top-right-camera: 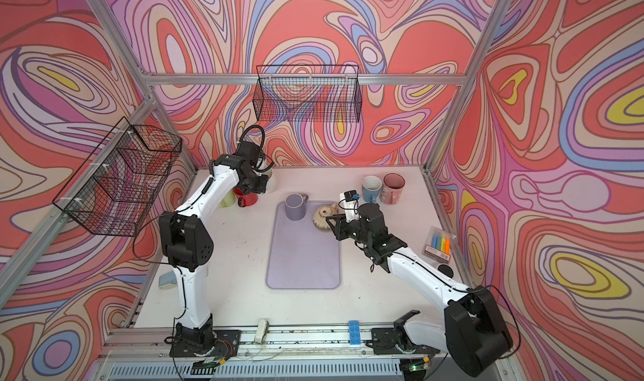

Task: Turn the mug right side up
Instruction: 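Lower the white mug beside the red mug and open the left gripper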

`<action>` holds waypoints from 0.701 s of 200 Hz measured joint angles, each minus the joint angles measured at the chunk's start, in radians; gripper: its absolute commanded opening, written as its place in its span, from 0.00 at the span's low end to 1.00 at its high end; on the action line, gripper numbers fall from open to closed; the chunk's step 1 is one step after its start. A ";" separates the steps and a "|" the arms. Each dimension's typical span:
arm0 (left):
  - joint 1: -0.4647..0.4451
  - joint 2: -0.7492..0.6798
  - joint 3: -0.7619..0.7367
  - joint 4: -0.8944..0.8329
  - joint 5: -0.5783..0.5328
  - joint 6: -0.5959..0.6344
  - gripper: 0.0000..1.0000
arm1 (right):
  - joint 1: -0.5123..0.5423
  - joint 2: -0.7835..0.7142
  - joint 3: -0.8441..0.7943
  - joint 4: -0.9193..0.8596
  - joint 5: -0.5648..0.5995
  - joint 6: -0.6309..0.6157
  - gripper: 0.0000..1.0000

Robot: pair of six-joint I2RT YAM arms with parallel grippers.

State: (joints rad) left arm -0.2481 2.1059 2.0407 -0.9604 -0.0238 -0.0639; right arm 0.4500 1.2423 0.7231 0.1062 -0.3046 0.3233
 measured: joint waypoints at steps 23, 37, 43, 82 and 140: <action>0.005 0.032 0.021 -0.005 -0.010 -0.004 0.00 | 0.000 0.018 0.000 0.011 0.000 0.004 0.30; 0.008 0.055 0.039 -0.015 -0.014 -0.008 0.00 | 0.000 0.029 0.000 0.017 -0.001 0.006 0.30; 0.010 0.066 0.047 -0.019 -0.016 -0.009 0.00 | 0.000 0.033 0.000 0.019 -0.002 0.008 0.30; 0.013 0.105 0.061 -0.035 -0.033 -0.011 0.00 | 0.000 0.045 0.000 0.027 -0.002 0.011 0.30; 0.013 0.128 0.077 -0.047 -0.056 -0.011 0.00 | 0.000 0.071 -0.002 0.066 -0.005 0.025 0.30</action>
State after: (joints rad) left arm -0.2348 2.2341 2.1181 -1.0073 -0.0799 -0.0753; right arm 0.4500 1.3128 0.7208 0.1722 -0.3096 0.3481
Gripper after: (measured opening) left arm 0.150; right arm 0.298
